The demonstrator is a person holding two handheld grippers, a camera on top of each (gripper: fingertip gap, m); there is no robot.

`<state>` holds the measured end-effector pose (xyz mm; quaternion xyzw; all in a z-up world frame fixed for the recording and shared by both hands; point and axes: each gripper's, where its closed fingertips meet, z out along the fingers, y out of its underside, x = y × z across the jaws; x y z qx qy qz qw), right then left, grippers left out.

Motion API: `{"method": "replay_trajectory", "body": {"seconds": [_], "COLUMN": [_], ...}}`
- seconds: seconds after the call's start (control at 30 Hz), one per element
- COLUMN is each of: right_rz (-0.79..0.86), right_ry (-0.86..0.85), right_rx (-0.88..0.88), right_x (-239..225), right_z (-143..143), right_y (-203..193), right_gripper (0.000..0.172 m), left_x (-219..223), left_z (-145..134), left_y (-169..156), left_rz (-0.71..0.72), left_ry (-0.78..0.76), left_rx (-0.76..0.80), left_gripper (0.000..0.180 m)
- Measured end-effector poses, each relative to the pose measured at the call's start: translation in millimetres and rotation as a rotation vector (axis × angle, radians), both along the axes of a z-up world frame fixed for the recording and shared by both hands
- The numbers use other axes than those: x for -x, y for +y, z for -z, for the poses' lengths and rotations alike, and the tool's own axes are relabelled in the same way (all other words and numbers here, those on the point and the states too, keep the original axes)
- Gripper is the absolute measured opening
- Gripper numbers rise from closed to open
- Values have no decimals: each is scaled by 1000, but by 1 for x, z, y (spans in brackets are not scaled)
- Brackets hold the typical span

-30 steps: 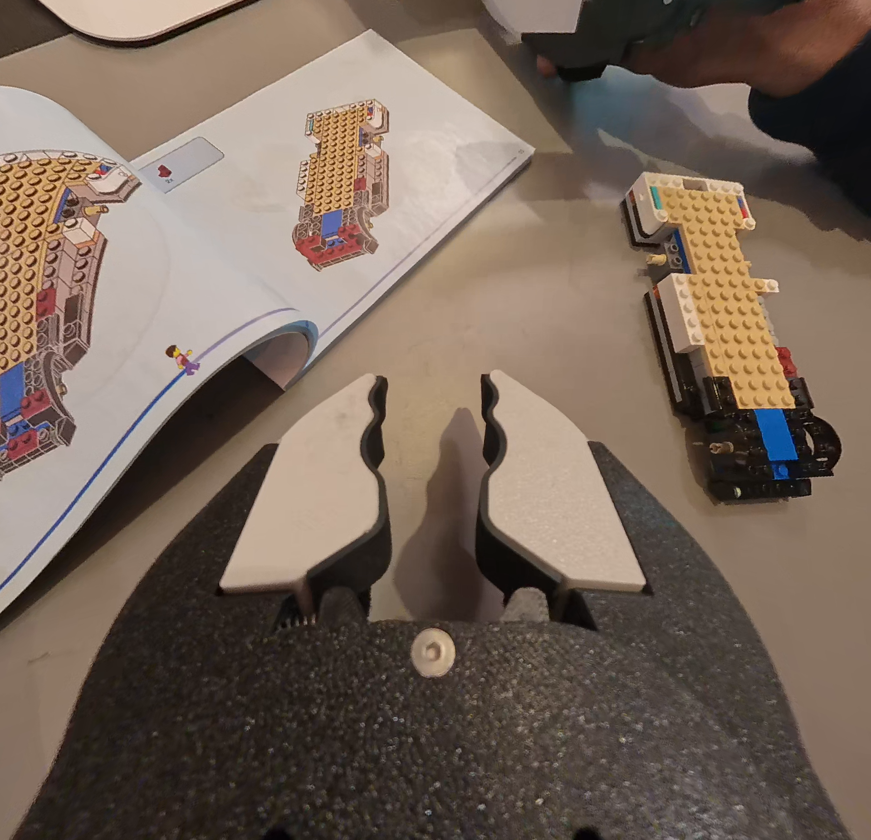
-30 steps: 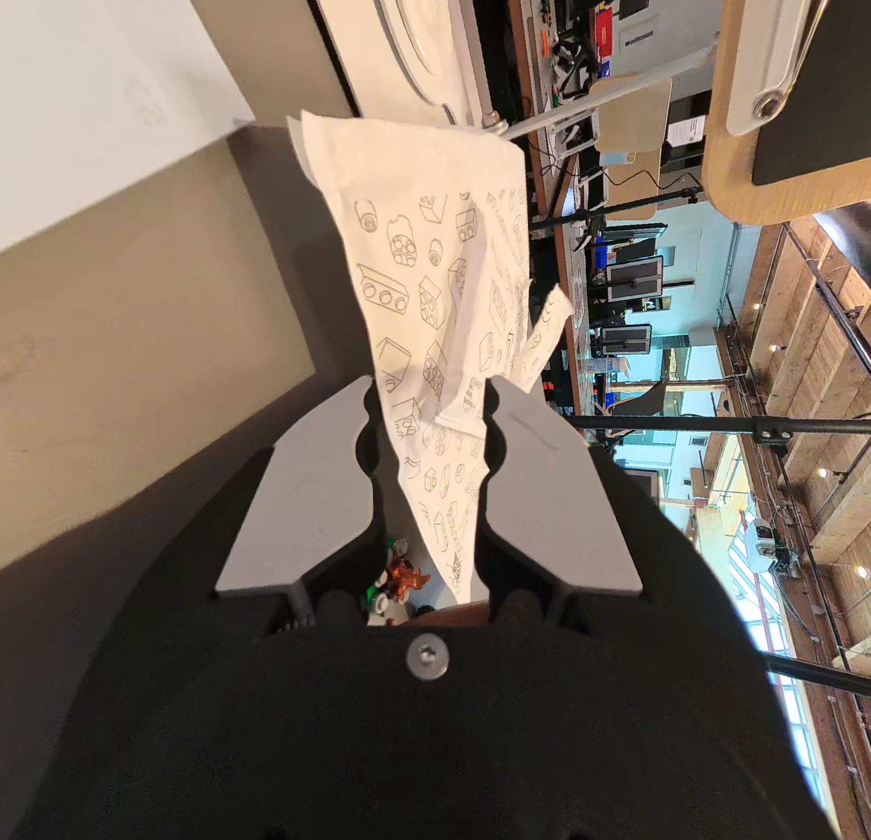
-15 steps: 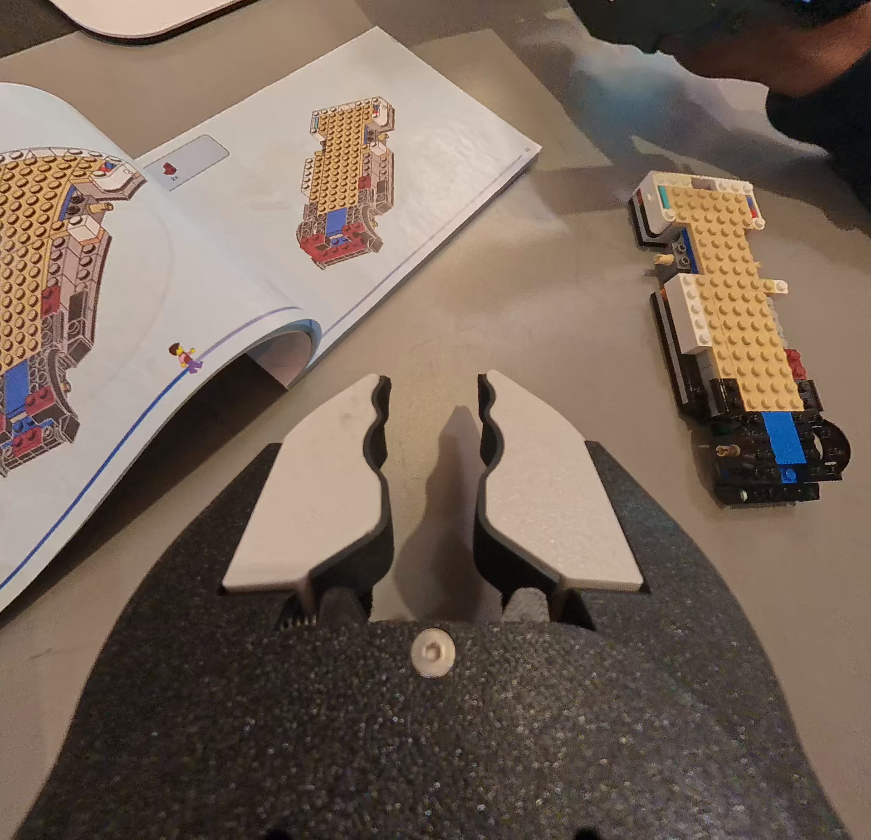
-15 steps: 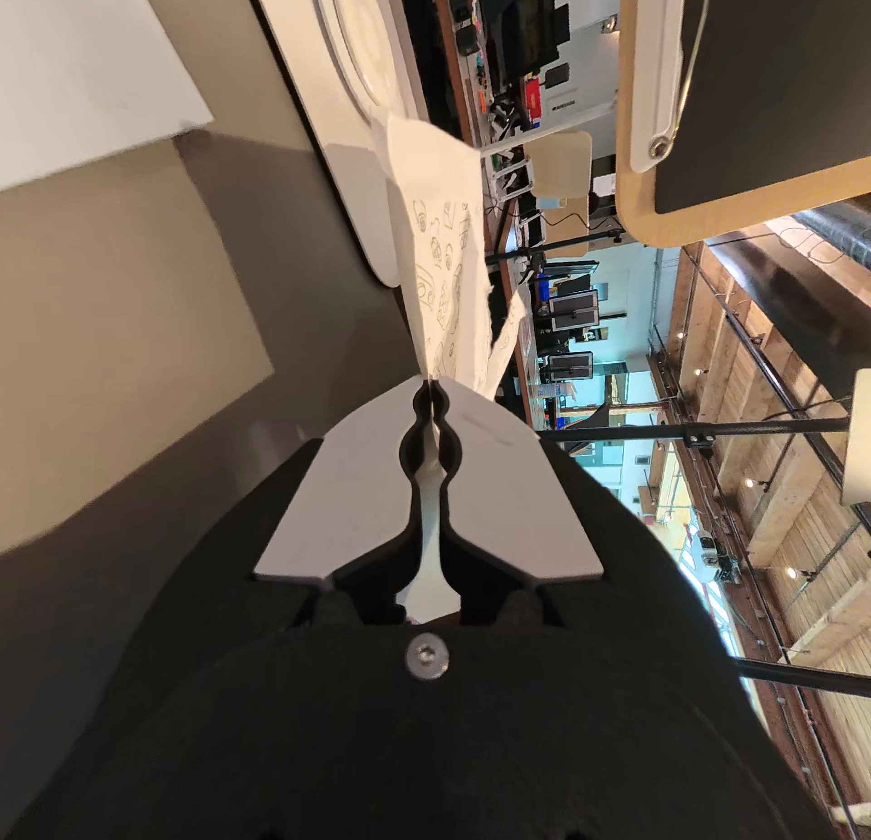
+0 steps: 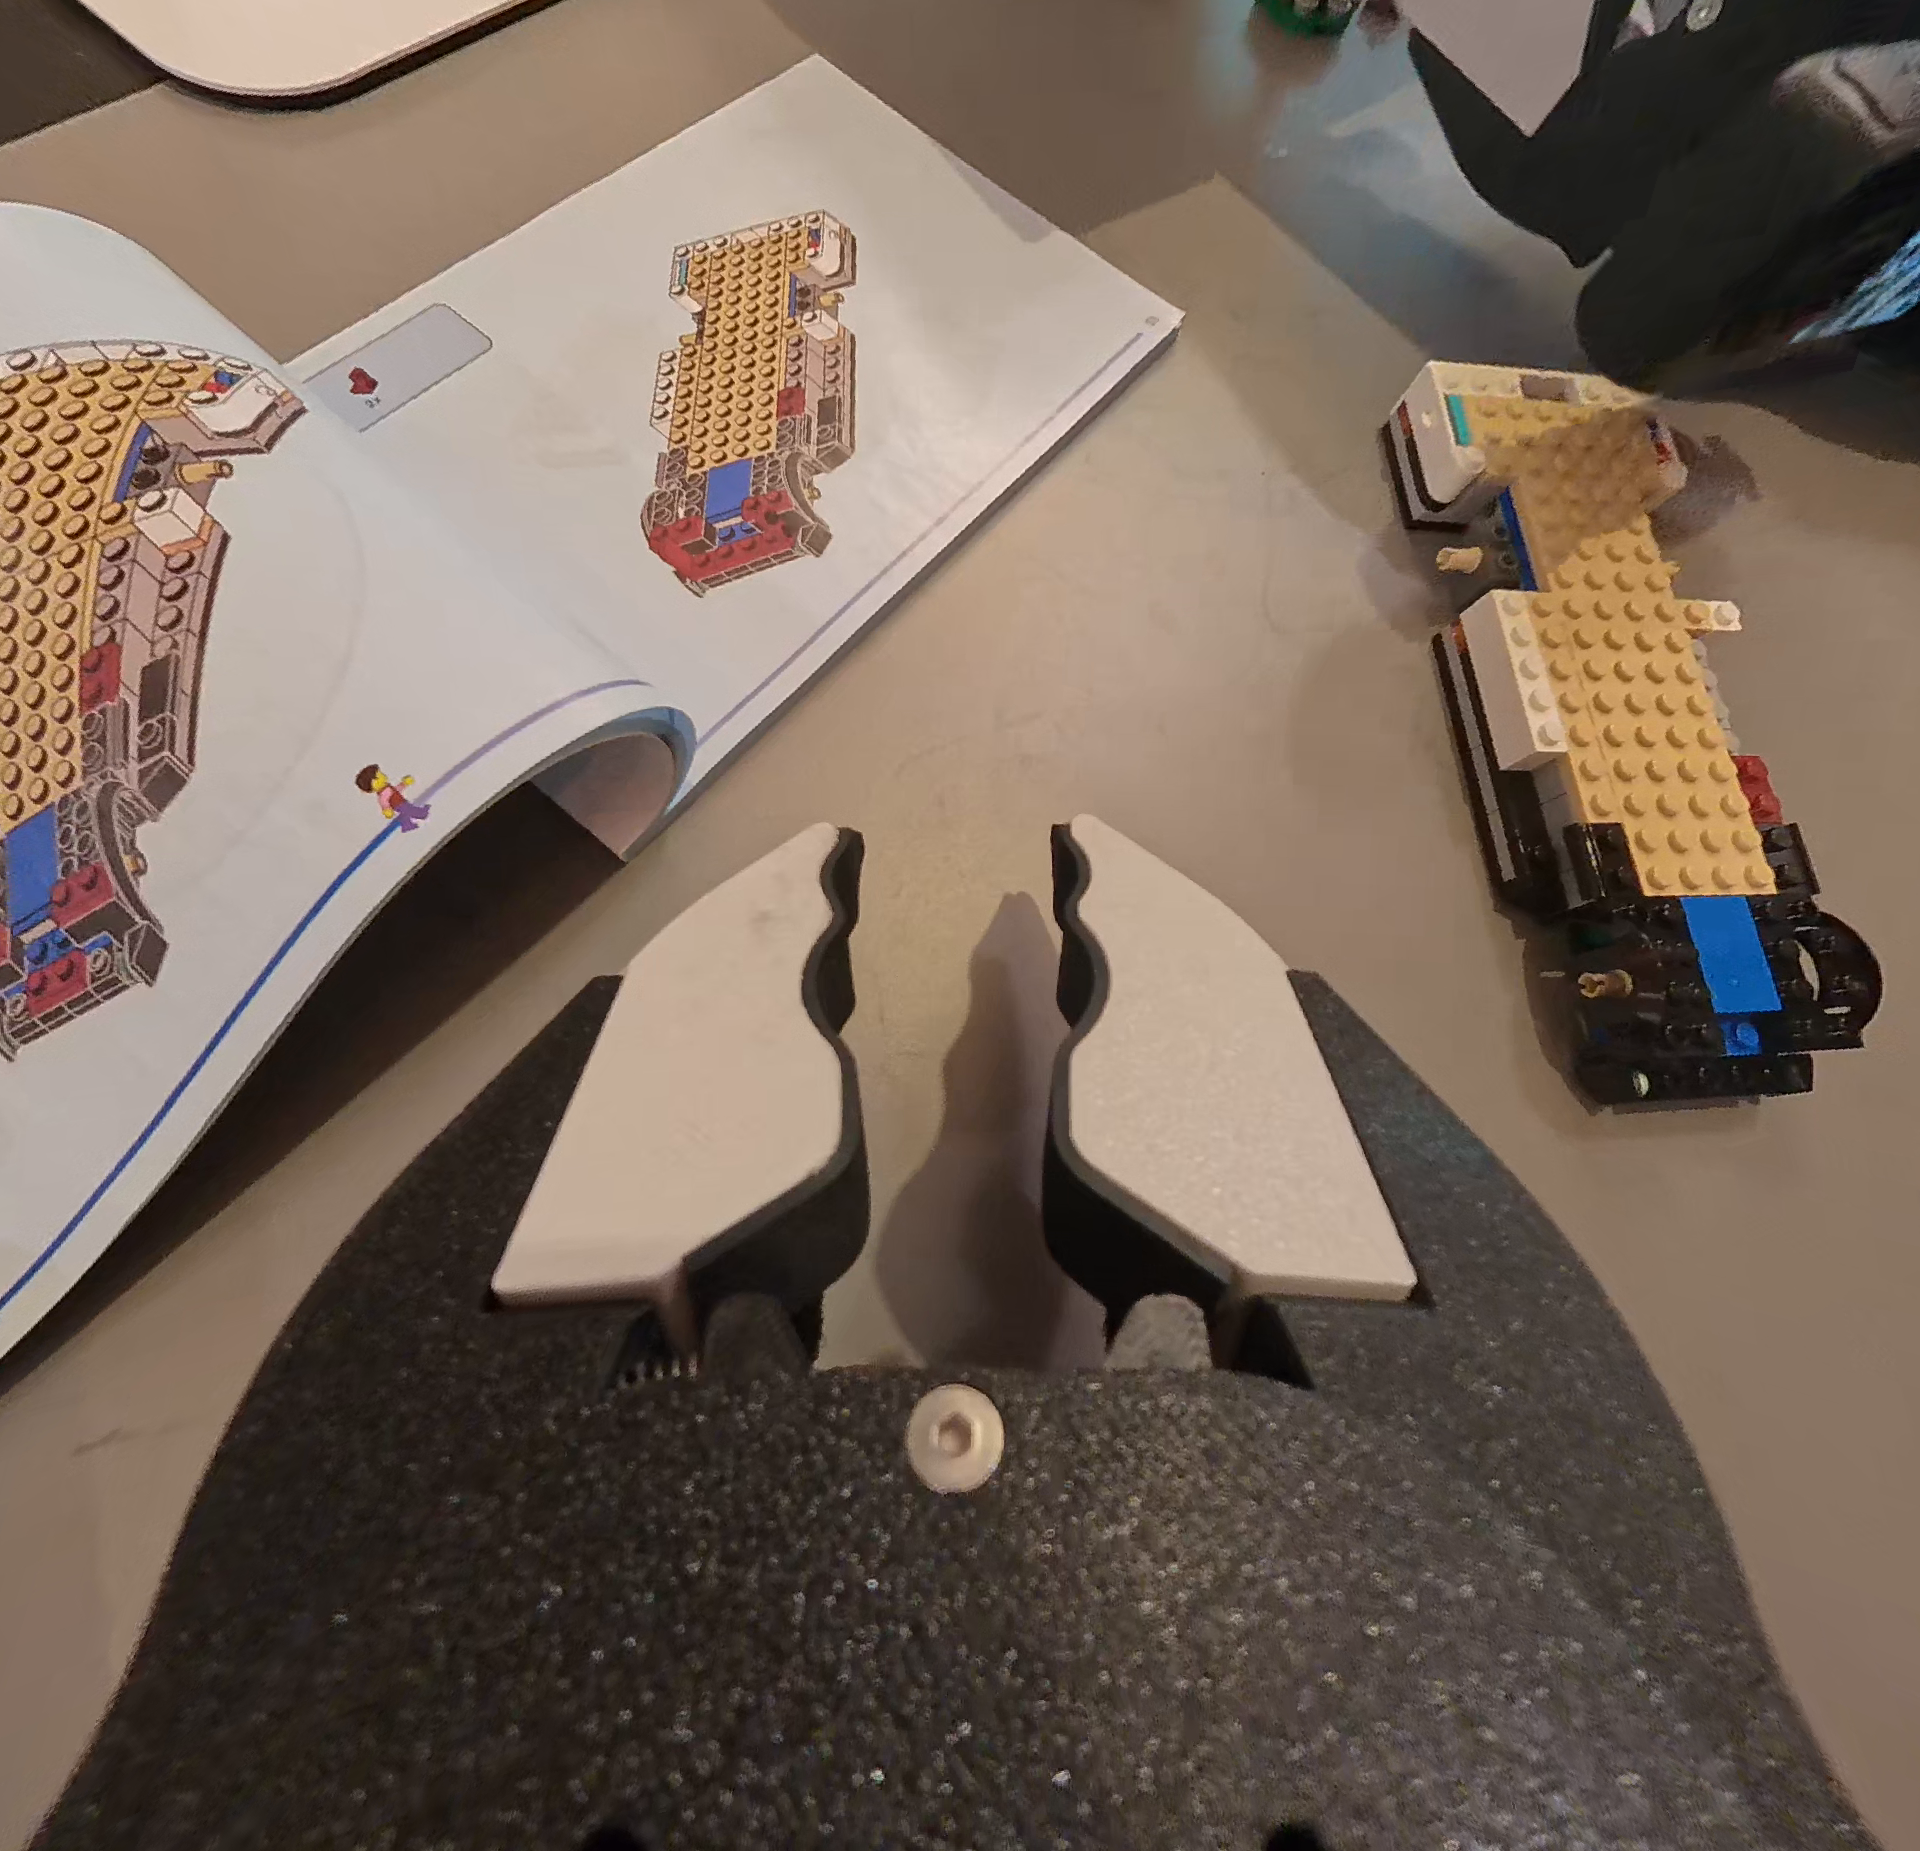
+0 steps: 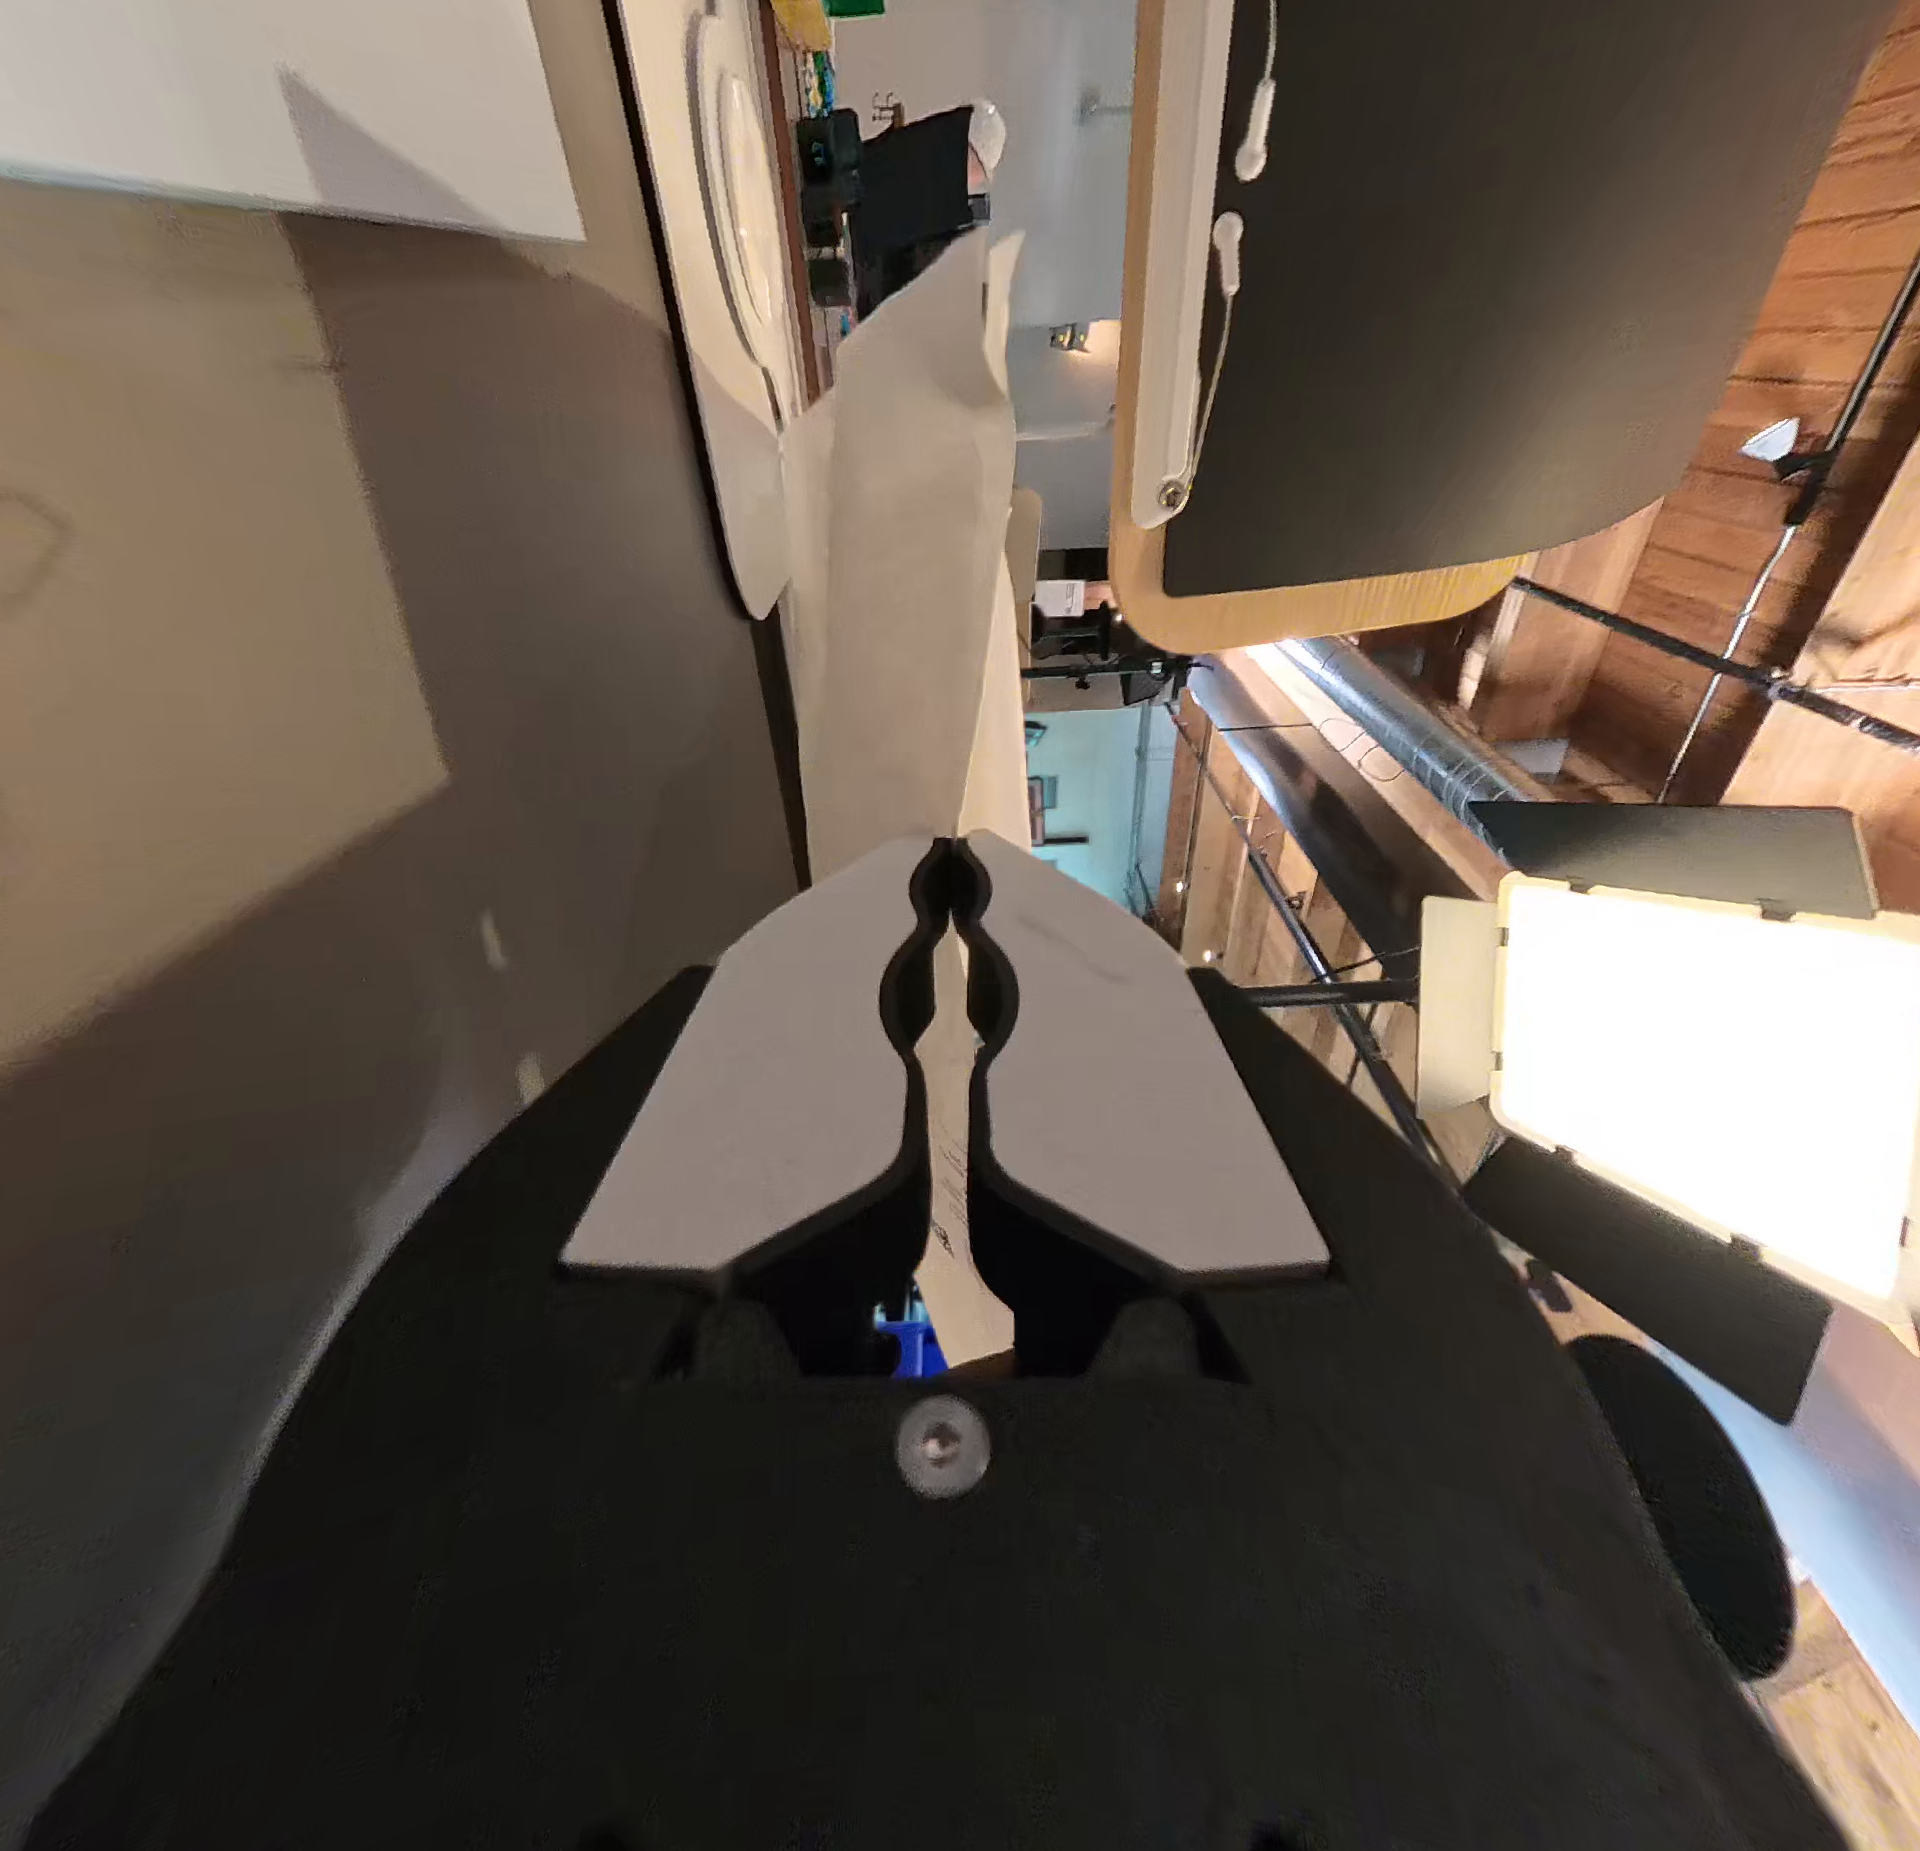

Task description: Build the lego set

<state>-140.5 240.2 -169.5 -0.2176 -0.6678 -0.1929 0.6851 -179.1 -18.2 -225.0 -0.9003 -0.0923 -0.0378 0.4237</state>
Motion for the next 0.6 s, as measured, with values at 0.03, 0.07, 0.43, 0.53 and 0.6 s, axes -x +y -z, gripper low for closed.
{"method": "replay_trajectory", "body": {"seconds": [0.03,0.07,0.43,0.53,0.6], "right_rz": [-10,-22,-78,-92,-102], "right_ry": [4,7,90,114,131], "right_rx": [-17,-35,-174,-205,-229], "right_x": [-2,-4,-37,-50,-58], "right_z": [0,-1,-22,-28,-32], "right_y": [-2,-5,-8,-8,-8], "right_gripper": [0,0,0,0,0], "left_x": [0,-1,0,-1,-1], "left_z": [0,0,0,0,0], "left_y": [0,0,0,1,1], "left_rz": [1,2,1,5,5], "left_ry": [2,3,4,10,11], "left_rx": [0,0,0,5,5], "left_gripper": [36,36,36,36,36]}}
